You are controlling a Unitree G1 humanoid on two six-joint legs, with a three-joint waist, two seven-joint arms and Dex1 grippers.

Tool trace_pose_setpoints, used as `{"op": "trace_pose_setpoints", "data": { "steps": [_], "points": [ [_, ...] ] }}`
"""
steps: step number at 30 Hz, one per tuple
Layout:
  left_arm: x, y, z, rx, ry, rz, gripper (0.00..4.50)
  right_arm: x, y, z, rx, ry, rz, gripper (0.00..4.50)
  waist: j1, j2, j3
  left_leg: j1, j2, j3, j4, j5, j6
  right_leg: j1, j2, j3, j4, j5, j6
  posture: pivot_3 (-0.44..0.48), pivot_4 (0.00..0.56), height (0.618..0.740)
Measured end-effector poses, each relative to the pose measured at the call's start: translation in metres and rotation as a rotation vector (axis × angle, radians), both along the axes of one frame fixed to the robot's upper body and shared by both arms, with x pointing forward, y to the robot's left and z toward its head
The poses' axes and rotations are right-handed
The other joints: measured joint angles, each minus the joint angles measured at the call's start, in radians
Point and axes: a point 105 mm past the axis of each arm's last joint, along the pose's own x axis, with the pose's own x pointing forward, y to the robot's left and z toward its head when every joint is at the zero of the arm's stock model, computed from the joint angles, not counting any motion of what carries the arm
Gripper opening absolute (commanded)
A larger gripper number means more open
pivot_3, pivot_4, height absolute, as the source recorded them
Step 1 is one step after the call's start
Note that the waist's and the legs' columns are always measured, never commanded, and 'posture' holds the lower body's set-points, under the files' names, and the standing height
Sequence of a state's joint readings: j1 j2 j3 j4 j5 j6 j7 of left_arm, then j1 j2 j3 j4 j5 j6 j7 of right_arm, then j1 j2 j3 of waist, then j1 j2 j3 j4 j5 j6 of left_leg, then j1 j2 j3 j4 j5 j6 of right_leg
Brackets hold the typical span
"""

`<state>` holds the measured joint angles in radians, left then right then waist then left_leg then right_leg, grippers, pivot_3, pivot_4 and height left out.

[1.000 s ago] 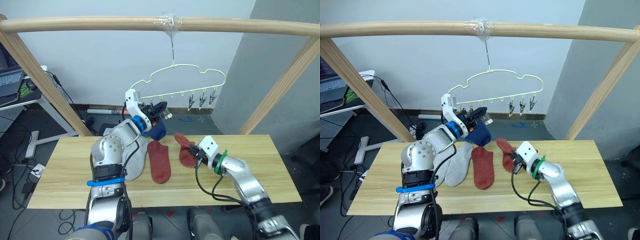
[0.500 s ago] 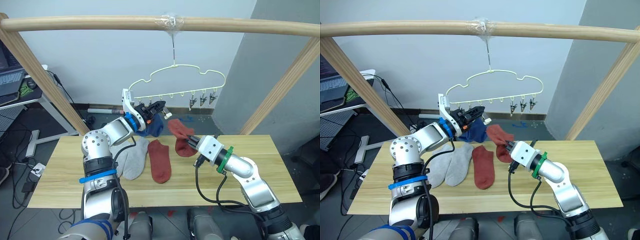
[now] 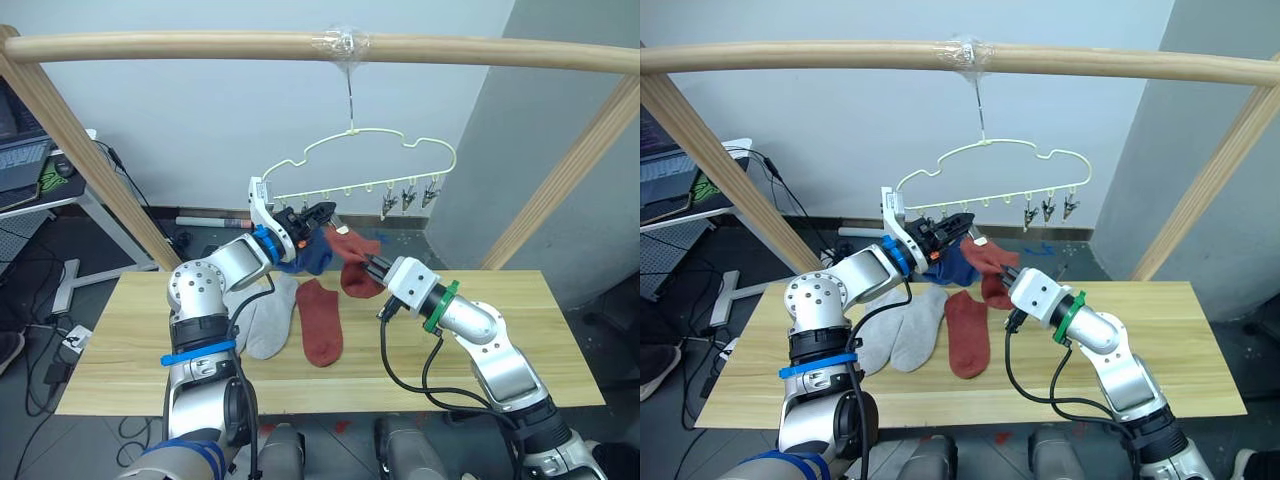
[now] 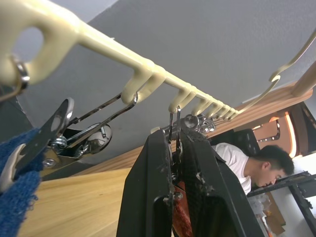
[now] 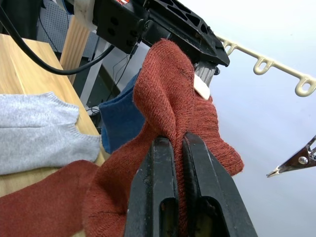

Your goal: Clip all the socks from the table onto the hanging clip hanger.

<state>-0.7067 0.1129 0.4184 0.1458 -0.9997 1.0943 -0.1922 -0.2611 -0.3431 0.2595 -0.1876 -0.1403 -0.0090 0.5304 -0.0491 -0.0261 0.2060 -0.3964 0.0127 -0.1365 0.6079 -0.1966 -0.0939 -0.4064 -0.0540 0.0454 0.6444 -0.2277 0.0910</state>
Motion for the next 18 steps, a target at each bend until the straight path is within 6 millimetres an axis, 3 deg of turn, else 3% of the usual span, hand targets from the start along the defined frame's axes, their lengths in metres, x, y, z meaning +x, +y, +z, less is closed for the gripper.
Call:
{"op": "trace_pose_setpoints", "data": {
  "steps": [4, 18],
  "points": [
    [0.0004, -0.0005, -0.0006, 0.007, -0.009, 0.010, 0.05, 0.0015, -0.0015, -0.0036, -0.005, 0.013, -0.006, 0.03, 0.001, 0.000, 0.000, 0.000, 0.000, 0.000, 0.000, 0.000, 0.000, 0.000, 0.000, 0.000, 0.000, 0.000, 0.000, -0.002, 0.141, 0.740],
    [-0.0083, 0.0063, 0.0088, -0.059, -0.038, -0.005, 4.36, 0.0085, -0.0012, -0.0033, -0.007, 0.018, -0.010, 0.00, 0.001, 0.000, 0.000, 0.000, 0.000, 0.000, 0.000, 0.000, 0.000, 0.000, 0.000, 0.000, 0.000, 0.000, 0.000, 0.023, 0.148, 0.740]
  ]
}}
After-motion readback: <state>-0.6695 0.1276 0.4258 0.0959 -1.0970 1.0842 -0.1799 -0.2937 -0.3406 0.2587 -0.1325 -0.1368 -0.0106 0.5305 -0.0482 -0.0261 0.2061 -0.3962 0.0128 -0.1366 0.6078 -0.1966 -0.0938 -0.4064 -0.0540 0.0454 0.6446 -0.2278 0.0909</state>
